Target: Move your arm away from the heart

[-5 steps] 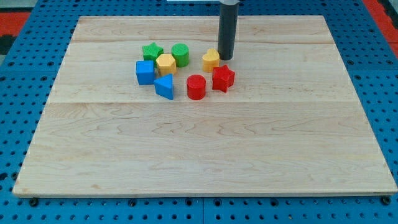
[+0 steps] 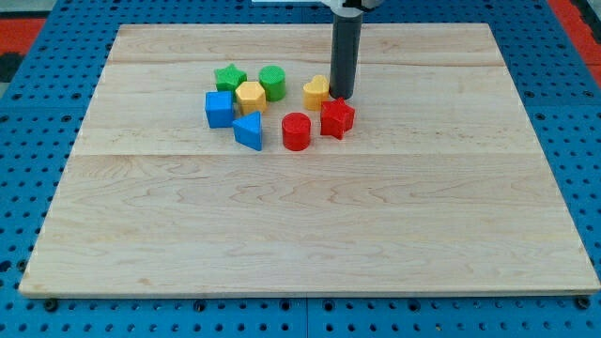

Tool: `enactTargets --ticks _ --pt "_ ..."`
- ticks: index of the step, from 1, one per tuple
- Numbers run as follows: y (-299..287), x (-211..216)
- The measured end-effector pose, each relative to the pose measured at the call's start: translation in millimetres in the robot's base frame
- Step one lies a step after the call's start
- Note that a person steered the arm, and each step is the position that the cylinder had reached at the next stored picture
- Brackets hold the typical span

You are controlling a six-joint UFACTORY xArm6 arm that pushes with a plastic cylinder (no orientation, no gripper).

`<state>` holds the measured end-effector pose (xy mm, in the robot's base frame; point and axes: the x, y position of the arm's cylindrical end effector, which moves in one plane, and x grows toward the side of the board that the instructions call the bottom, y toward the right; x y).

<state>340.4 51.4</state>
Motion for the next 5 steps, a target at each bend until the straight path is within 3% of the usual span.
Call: enactTargets --ticks 5 --pt "9.6 6.7"
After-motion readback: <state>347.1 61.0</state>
